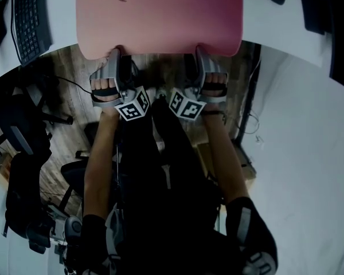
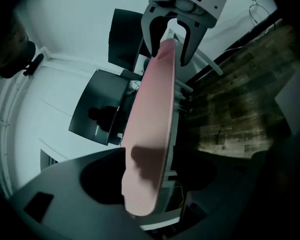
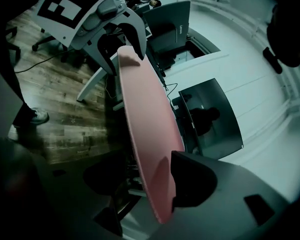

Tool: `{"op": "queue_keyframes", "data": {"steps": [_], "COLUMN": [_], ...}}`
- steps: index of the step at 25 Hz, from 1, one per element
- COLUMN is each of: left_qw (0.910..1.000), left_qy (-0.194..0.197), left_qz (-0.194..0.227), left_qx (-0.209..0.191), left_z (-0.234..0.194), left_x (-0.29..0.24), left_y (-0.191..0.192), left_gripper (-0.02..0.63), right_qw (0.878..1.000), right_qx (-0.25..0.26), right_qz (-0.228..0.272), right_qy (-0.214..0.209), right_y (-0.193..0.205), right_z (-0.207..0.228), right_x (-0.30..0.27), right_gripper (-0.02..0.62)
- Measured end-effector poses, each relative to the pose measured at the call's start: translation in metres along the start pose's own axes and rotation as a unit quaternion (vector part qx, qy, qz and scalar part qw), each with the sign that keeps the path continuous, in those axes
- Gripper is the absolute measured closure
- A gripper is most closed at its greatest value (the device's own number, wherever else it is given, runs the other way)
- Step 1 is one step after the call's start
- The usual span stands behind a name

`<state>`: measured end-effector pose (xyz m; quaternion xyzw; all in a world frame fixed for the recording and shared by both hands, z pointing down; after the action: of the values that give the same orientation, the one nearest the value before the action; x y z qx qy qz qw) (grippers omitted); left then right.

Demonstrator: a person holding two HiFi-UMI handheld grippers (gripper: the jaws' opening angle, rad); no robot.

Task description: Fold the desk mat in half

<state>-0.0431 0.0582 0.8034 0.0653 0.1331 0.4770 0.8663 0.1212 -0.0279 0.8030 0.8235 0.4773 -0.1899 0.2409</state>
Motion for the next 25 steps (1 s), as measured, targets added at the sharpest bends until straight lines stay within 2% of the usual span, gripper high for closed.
{"op": "queue_keyframes", "data": {"steps": [3,5,10,14,17,22,25], "left_qw": [0.9997,0.9995,0.9987,0.9983,0.9978,0.9932,0.991], "left_qy": [-0.017,-0.007,0.024,0.04,0.056,0.107,0.123], "left_qz": [-0.01,-0.013,-0.007,-0.012,-0.015,-0.039,-0.047], "left_qx": [0.014,0.029,0.045,0.04,0.032,0.025,0.023], "left_z": [-0.007,-0.007,-0.011,-0.023,-0.035,-0.057,-0.07], "left_x": [-0.004,-0.002,0.016,0.024,0.025,0.037,0.028], "left_y": [0.002,0.001,-0.003,-0.006,-0.01,-0.014,-0.018], "left_gripper": [0.33,0.334,0.495,0.563,0.58,0.581,0.583], "right_qw": [1.0,1.0,1.0,0.999,0.997,0.991,0.989], "right_qx": [-0.008,-0.016,-0.02,-0.019,-0.032,-0.048,-0.052], "right_qz": [0.0,0.002,0.008,0.02,0.022,0.02,0.03], "right_qy": [0.006,0.008,-0.018,-0.042,-0.063,-0.124,-0.135], "right_y": [-0.001,-0.001,-0.003,-0.006,-0.007,-0.009,-0.013], "right_z": [0.001,0.004,0.005,0.005,0.012,0.027,0.048], "right_x": [0.0,0.002,0.013,0.027,0.035,0.053,0.048], "right_gripper": [0.339,0.347,0.421,0.534,0.561,0.572,0.574]}}
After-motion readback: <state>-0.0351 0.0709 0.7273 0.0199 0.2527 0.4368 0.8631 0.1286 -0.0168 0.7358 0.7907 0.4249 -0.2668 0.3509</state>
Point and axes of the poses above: the fingertips, and each gripper's own axes: x backward along the fingers, z to its right, y out of its underside, the point moved 1 cm from there along x, backward along the fingers, and after that the axes turned 9 degrees about -y, right-handed, at the moved point
